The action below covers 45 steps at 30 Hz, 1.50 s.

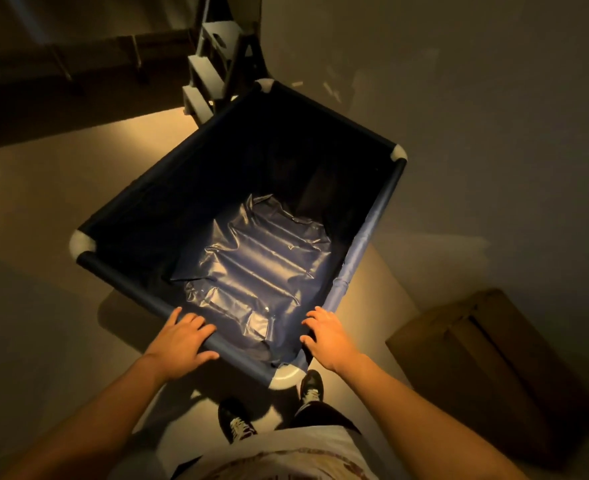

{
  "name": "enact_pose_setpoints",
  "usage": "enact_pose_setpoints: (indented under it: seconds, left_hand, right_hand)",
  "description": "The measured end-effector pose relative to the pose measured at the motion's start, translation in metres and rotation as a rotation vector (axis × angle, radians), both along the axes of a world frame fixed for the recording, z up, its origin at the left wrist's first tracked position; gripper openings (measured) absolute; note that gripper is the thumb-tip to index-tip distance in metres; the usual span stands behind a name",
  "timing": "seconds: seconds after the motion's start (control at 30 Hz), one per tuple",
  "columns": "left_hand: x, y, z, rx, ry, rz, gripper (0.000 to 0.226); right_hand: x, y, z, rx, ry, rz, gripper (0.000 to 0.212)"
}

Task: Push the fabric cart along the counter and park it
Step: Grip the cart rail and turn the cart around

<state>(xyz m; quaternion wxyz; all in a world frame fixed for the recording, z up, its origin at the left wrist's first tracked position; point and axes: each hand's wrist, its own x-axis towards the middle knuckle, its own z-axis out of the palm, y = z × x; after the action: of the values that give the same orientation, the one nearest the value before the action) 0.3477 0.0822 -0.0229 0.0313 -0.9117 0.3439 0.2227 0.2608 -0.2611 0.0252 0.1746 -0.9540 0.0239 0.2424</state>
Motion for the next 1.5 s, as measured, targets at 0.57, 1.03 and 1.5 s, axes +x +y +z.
enact_pose_setpoints:
  seconds: [0.57, 1.03, 1.5]
  left_hand:
    - [0.01, -0.012, 0.004, 0.121, 0.103, 0.005, 0.067]
    - [0.025, -0.006, 0.006, 0.147, 0.11, 0.015, 0.065]
    - [0.094, 0.063, -0.007, 0.051, 0.077, -0.196, 0.071]
  right_hand:
    - [0.027, 0.057, -0.021, 0.287, 0.316, 0.029, 0.055]
    - [0.036, 0.056, -0.033, 0.403, 0.349, 0.036, 0.032]
    - [0.021, 0.122, -0.025, 0.342, 0.374, -0.189, 0.052]
